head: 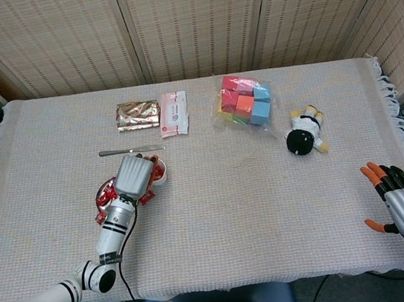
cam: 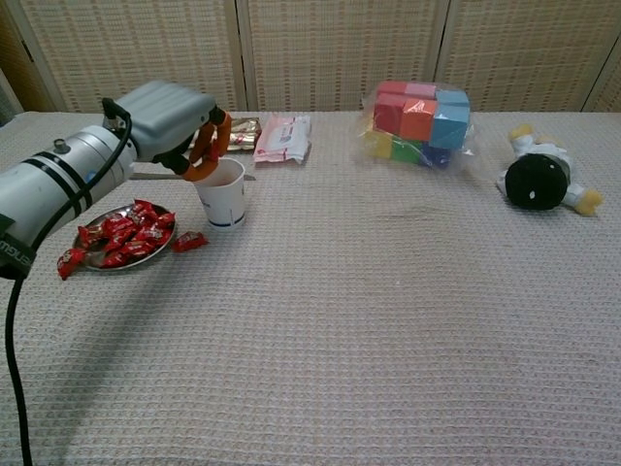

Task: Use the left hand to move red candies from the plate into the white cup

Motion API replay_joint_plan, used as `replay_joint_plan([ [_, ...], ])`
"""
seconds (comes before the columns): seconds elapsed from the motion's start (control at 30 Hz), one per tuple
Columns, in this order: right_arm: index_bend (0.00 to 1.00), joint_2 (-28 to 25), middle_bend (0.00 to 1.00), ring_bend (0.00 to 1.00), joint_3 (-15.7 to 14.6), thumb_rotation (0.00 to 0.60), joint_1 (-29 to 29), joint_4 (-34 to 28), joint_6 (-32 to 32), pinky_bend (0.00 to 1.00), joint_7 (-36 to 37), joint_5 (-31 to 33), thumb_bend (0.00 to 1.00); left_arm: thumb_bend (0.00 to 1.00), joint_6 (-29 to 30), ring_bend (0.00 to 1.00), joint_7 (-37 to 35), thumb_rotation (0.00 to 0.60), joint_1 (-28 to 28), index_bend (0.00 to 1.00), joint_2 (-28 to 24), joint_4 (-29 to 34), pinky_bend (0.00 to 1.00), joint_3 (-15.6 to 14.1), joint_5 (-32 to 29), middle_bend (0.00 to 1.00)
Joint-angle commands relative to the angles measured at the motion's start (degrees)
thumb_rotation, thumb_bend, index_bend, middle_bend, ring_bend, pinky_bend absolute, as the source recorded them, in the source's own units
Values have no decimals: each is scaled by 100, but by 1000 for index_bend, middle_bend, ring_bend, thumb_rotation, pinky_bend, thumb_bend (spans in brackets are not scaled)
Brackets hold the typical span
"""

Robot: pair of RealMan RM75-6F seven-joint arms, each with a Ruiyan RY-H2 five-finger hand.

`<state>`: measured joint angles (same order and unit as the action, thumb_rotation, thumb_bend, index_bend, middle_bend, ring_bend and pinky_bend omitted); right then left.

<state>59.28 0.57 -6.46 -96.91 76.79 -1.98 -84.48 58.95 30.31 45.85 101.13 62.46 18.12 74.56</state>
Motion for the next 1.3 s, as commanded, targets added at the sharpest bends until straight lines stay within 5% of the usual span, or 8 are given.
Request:
replay_joint_plan([
  [0.03,0,-6,0,0,7,600,12,-3,31,0,15,-3,53,432,-183,505,48,600,39,425,21,-91,983,-36,-239,554],
  [0.17,0,-1,0,0,6,600,16,5,37,0,14,-2,53,431,-291,391,168,600,21,252,-86,47,962,-130,-394,384],
  [0.33,0,4,0,0,5,600,18,-5,46,0,-8,-8,53,429,-162,346,157,600,-13,138,-210,331,961,-215,-388,305],
  [0.47,0,-7,0,0,-4,600,31,-13,70,0,12,-32,53,427,163,348,11,600,-214,125,-464,816,962,-348,-239,287],
  [0.73,0,-36,0,0,-39,600,46,-24,102,0,72,-124,53,409,1244,354,-653,600,-1446,130,-1175,1616,983,-1251,139,286],
  [0.9,0,-25,0,0,-80,600,41,-50,114,0,50,-238,52,397,1440,401,-1159,600,-1997,134,-928,1058,1000,-1630,78,284],
  [1.3,0,-19,0,0,-125,600,33,-54,97,0,33,-312,52,381,1599,330,-1343,600,-2311,204,-301,-39,1000,-1672,234,282],
])
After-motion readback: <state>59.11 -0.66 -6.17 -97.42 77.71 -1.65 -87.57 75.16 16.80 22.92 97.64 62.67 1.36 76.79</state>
